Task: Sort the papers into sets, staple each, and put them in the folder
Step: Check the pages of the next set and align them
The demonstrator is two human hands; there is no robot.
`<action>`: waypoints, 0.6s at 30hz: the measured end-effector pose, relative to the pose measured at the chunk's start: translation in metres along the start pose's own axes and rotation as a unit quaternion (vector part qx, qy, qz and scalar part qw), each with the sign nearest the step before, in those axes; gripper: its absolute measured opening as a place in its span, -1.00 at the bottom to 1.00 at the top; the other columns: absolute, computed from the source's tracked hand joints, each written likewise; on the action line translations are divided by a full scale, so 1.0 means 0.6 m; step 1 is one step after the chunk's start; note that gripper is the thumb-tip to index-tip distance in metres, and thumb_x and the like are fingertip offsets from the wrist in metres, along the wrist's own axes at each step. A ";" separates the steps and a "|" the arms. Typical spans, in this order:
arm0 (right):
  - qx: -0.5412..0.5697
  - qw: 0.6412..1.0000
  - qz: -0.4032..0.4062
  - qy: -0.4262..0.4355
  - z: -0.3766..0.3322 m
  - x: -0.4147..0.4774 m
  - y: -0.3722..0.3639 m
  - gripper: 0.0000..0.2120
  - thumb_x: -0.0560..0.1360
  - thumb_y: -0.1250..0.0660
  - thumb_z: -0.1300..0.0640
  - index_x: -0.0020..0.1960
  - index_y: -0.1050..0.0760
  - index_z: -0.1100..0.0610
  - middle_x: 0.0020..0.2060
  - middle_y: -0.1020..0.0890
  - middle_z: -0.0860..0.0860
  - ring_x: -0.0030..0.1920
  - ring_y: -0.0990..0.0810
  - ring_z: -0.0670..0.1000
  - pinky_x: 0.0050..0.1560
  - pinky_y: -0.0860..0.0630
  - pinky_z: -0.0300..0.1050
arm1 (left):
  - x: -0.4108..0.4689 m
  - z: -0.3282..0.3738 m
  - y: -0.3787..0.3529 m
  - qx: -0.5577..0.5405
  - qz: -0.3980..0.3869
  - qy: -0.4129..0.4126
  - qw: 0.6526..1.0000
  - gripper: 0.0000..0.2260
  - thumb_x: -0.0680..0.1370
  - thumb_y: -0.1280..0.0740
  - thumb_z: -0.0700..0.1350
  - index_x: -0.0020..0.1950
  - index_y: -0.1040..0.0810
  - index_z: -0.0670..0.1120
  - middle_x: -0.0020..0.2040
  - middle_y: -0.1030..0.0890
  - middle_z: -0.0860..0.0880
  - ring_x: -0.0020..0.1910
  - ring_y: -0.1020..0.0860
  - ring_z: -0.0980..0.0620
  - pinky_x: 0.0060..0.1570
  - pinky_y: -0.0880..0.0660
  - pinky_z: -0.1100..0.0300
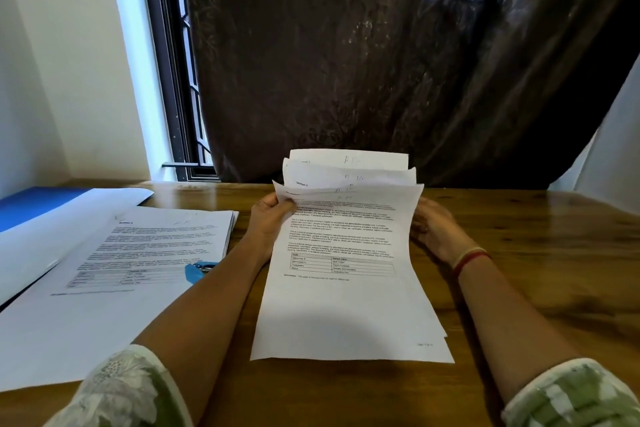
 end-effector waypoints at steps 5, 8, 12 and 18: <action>-0.027 0.995 -0.096 0.023 -0.006 -0.010 -0.050 -0.72 0.59 -0.28 0.10 0.23 -0.55 0.21 0.12 -0.63 0.24 0.12 -0.60 0.29 0.18 -0.52 0.25 | 0.000 0.002 -0.004 -0.009 -0.017 -0.005 1.000 -0.84 0.55 -0.31 -0.28 0.11 -0.58 -0.19 0.07 -0.63 -0.25 -0.02 -0.62 -0.22 -0.07 -0.60 0.00; -0.034 0.997 -0.065 0.031 -0.013 -0.014 -0.044 -0.76 0.59 -0.28 0.11 0.15 -0.59 0.22 0.05 -0.65 0.24 -0.04 -0.64 0.24 0.09 -0.54 0.23 | 0.002 -0.002 -0.004 0.000 -0.022 -0.005 1.000 -0.81 0.55 -0.30 -0.28 0.16 -0.55 -0.25 0.10 -0.61 -0.28 0.01 -0.60 -0.25 0.03 -0.58 -0.09; -0.070 0.995 -0.075 0.018 -0.005 -0.017 -0.047 -0.85 0.58 -0.28 0.20 0.07 -0.60 0.21 -0.09 -0.68 0.15 -0.20 -0.68 0.08 -0.21 -0.63 -0.03 | 0.001 -0.001 -0.003 -0.003 -0.012 -0.003 1.000 -0.85 0.54 -0.30 -0.30 0.08 -0.58 -0.22 0.02 -0.64 -0.23 -0.04 -0.62 -0.21 0.01 -0.57 -0.07; -0.092 0.992 -0.080 -0.005 -0.002 -0.023 -0.052 -0.89 0.55 -0.32 0.26 -0.09 -0.61 0.16 -0.19 -0.70 0.09 -0.24 -0.68 0.06 -0.28 -0.61 -0.10 | 0.002 -0.006 -0.003 -0.001 -0.006 0.007 1.000 -0.83 0.54 -0.31 -0.30 0.12 -0.57 -0.21 0.07 -0.63 -0.24 0.00 -0.61 -0.23 0.04 -0.56 -0.09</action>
Point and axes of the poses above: each hand's wrist, its own x-axis towards the middle knuckle, its own y-axis out of the back of the hand, z = x × y, the point moved 10 cm from there along x, towards the middle knuckle
